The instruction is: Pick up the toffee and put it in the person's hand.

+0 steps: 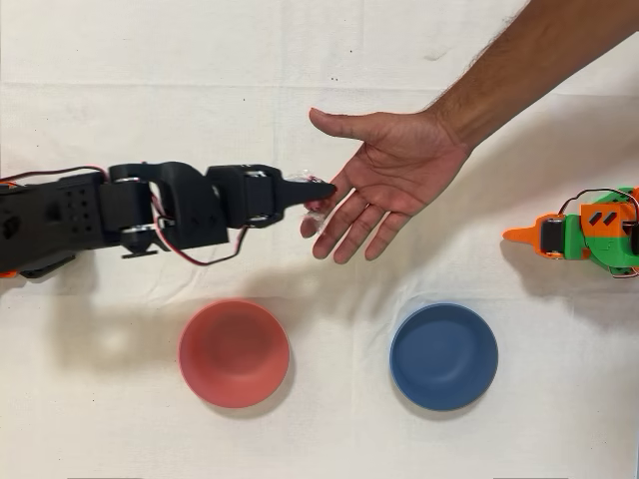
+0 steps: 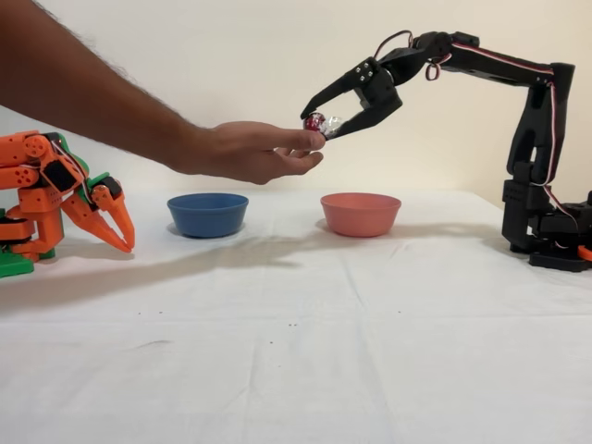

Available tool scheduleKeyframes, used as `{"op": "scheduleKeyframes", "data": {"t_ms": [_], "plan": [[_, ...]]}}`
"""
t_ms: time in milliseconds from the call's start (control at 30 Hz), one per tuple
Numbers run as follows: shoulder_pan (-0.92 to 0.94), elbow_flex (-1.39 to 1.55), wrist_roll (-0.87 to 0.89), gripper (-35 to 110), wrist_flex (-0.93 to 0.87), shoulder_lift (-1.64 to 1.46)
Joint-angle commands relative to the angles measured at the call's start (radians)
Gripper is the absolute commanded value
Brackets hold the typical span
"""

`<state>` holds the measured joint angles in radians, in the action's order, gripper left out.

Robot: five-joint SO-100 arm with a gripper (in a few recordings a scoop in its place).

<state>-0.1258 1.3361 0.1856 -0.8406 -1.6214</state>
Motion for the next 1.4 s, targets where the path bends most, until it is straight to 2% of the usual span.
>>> {"op": "scheduleKeyframes", "data": {"t_ms": [0,767,1367], "plan": [[-0.005,-0.147,0.0,17,0.021,0.009],[0.002,-0.413,0.037,18,0.13,0.31],[-0.003,-0.388,0.044,21,0.133,0.287]]}}
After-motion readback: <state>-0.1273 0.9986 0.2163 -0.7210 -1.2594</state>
